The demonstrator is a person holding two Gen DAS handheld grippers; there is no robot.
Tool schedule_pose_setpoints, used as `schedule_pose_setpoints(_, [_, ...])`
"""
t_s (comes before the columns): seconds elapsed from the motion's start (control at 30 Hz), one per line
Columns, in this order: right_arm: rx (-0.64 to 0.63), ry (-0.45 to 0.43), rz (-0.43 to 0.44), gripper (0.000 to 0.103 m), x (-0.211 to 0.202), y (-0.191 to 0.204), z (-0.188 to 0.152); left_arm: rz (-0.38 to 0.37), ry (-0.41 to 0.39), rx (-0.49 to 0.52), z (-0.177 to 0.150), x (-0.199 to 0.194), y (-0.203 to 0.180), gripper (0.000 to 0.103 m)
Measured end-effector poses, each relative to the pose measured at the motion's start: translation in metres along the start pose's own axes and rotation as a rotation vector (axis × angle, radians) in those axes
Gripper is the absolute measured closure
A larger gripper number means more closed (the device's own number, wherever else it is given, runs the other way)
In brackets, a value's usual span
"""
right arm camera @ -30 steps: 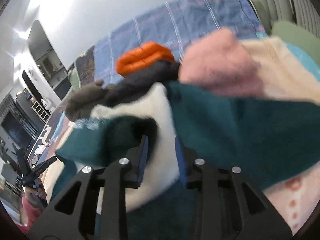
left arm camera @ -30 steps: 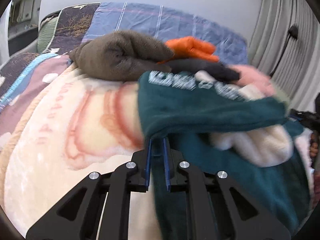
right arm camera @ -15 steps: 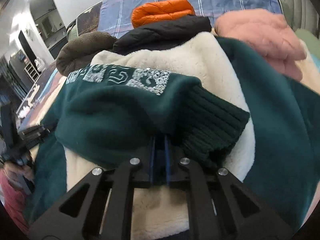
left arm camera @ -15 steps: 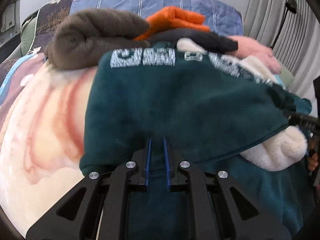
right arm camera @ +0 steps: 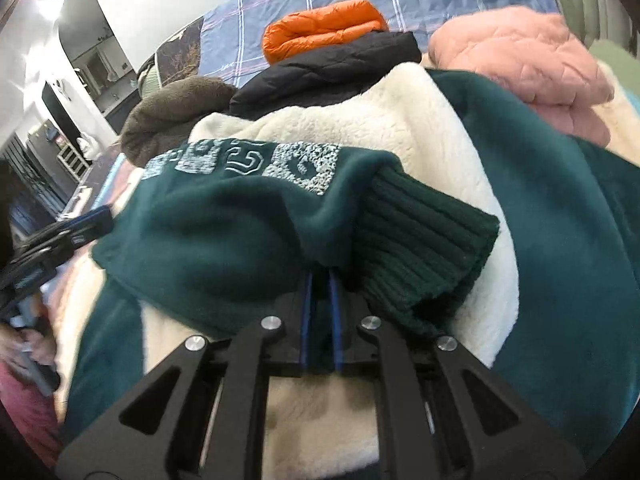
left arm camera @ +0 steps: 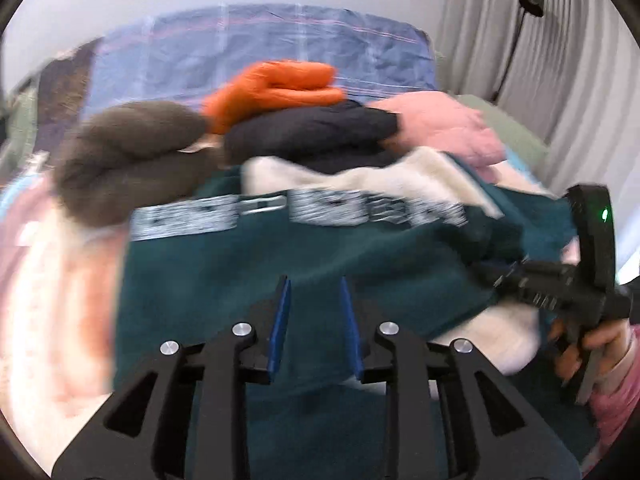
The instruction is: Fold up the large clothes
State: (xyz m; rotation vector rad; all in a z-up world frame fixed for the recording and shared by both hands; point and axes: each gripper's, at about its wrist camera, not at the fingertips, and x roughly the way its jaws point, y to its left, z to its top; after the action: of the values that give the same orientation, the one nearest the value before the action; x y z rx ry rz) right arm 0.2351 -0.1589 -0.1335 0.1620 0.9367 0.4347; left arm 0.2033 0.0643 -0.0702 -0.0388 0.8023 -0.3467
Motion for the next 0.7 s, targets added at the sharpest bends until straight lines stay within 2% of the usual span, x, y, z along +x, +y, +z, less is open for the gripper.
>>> schedule_pose_setpoints(0.07, [0.033,0.013,0.037,0.083,-0.011,-0.003,-0.001,-0.075,0.042,-0.011,0.002,0.029,-0.015,0.076])
schedule_pose_setpoints(0.1, [0.072,0.017,0.031,0.07,-0.024,-0.008,-0.002,-0.061,0.066,0.019,-0.003,0.045,-0.023,0.074])
schedule_pose_setpoints(0.13, [0.104,0.004,0.042,0.066,-0.037,-0.014,-0.005,-0.004,0.08,0.082,-0.013,0.064,-0.034,0.073])
schedule_pose_setpoints(0.2, [0.141,-0.058,0.074,0.062,-0.067,-0.033,-0.01,0.085,0.009,0.195,-0.03,0.074,-0.05,0.073])
schedule_pose_setpoints(0.23, [0.151,-0.122,0.035,0.05,-0.091,-0.051,-0.013,0.1,0.004,0.202,-0.03,0.072,-0.052,0.073])
schedule_pose_setpoints(0.27, [0.166,-0.173,-0.019,0.044,-0.108,-0.067,-0.016,0.105,0.011,0.204,-0.029,0.071,-0.053,0.073])
schedule_pose_setpoints(0.3, [0.21,-0.237,-0.106,0.033,-0.131,-0.097,-0.019,0.108,0.01,0.205,-0.029,0.071,-0.053,0.073])
schedule_pose_setpoints(0.33, [0.258,-0.265,-0.156,0.033,-0.143,-0.118,-0.022,0.105,0.001,0.202,-0.031,0.072,-0.052,0.073])
schedule_pose_setpoints(0.4, [0.452,-0.322,-0.253,0.033,-0.169,-0.183,-0.033,0.091,-0.005,0.189,-0.032,0.071,-0.05,0.073])
schedule_pose_setpoints(0.43, [0.592,-0.359,-0.276,0.033,-0.184,-0.224,-0.043,0.082,-0.005,0.182,-0.031,0.069,-0.049,0.073])
schedule_pose_setpoints(0.5, [0.785,-0.418,-0.296,0.033,-0.206,-0.285,-0.062,0.066,-0.007,0.168,-0.034,0.066,-0.044,0.073])
schedule_pose_setpoints(0.53, [0.838,-0.451,-0.321,0.033,-0.216,-0.314,-0.071,0.063,-0.008,0.165,-0.033,0.066,-0.044,0.073])
schedule_pose_setpoints(0.6, [0.859,-0.485,-0.384,0.031,-0.228,-0.348,-0.079,0.067,-0.01,0.169,-0.032,0.067,-0.045,0.073])
schedule_pose_setpoints(0.63, [0.868,-0.49,-0.401,0.027,-0.23,-0.357,-0.081,0.07,-0.011,0.171,-0.033,0.066,-0.046,0.073])
schedule_pose_setpoints(0.7, [0.898,-0.51,-0.391,0.026,-0.233,-0.381,-0.083,0.071,-0.014,0.171,-0.034,0.065,-0.046,0.073])
